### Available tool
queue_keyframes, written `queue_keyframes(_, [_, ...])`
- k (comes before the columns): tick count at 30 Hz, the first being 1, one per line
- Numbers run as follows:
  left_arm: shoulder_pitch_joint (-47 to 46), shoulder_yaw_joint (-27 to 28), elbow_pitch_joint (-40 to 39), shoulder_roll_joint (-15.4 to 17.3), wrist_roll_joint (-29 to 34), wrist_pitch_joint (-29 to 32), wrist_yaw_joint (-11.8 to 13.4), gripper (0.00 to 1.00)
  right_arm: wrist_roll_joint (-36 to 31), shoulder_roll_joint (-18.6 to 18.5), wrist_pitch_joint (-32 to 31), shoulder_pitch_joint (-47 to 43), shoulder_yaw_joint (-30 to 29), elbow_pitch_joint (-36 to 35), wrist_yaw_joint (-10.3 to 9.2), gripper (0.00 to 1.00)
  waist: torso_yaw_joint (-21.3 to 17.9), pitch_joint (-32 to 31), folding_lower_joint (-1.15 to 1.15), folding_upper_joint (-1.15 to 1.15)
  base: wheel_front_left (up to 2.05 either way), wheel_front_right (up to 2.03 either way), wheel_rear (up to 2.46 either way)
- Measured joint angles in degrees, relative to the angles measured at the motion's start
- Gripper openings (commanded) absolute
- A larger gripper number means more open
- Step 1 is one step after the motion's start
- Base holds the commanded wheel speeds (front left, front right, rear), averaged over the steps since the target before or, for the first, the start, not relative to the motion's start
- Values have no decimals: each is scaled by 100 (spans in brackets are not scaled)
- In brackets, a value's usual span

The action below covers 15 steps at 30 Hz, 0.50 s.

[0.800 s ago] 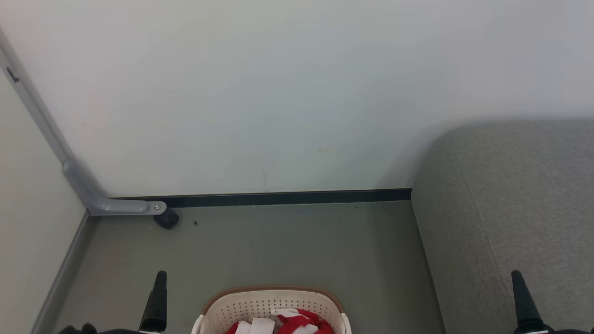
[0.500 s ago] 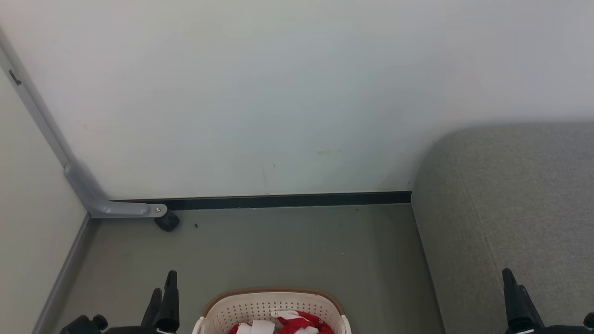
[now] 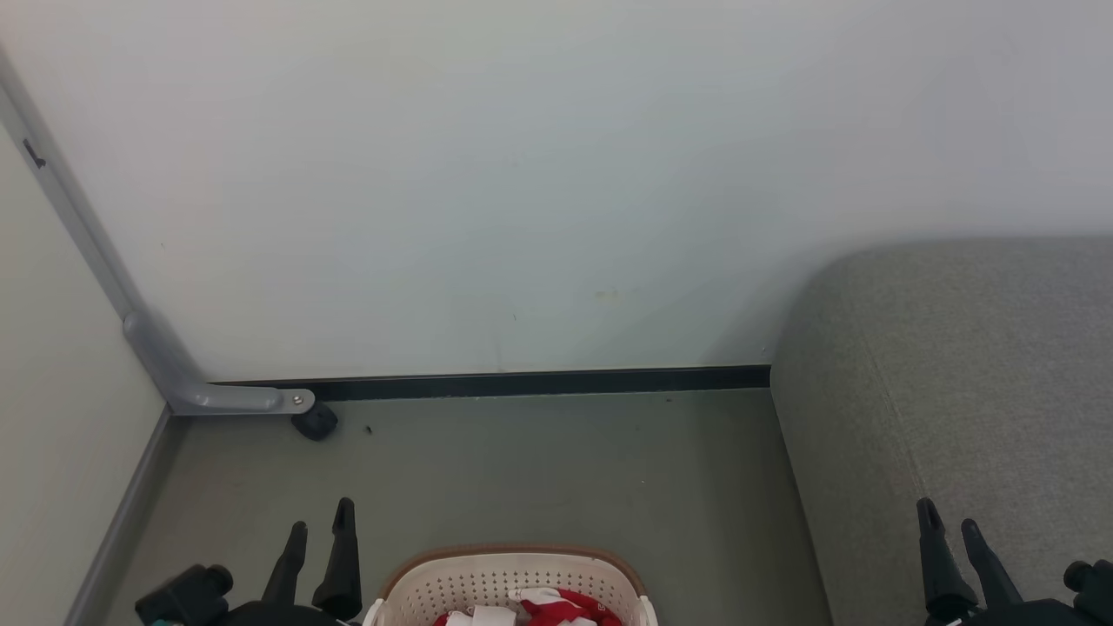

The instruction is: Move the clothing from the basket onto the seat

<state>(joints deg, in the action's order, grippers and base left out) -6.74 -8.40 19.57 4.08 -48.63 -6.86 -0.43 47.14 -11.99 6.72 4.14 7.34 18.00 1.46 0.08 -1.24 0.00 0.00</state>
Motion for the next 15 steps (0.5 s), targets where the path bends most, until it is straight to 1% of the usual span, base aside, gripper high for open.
queue_keyframes(8, [-7, -169, 45, 23, 711, -165, 131, 100, -606, -125, 163, -1, 221, 66, -103, 100, 4, -6, 0, 0, 0, 0, 0])
queue_keyframes(11, [-10, -193, 75, 23, 851, -194, 155, 100, -784, -153, 218, -1, 276, 69, -138, 100, 5, -5, 0, 0, 0, 0, 0])
queue_keyframes(15, [-16, -290, 177, 27, 1172, -291, 248, 100, -1059, -191, 303, -1, 363, 86, -200, 100, 7, 1, 0, 0, 0, 0, 0])
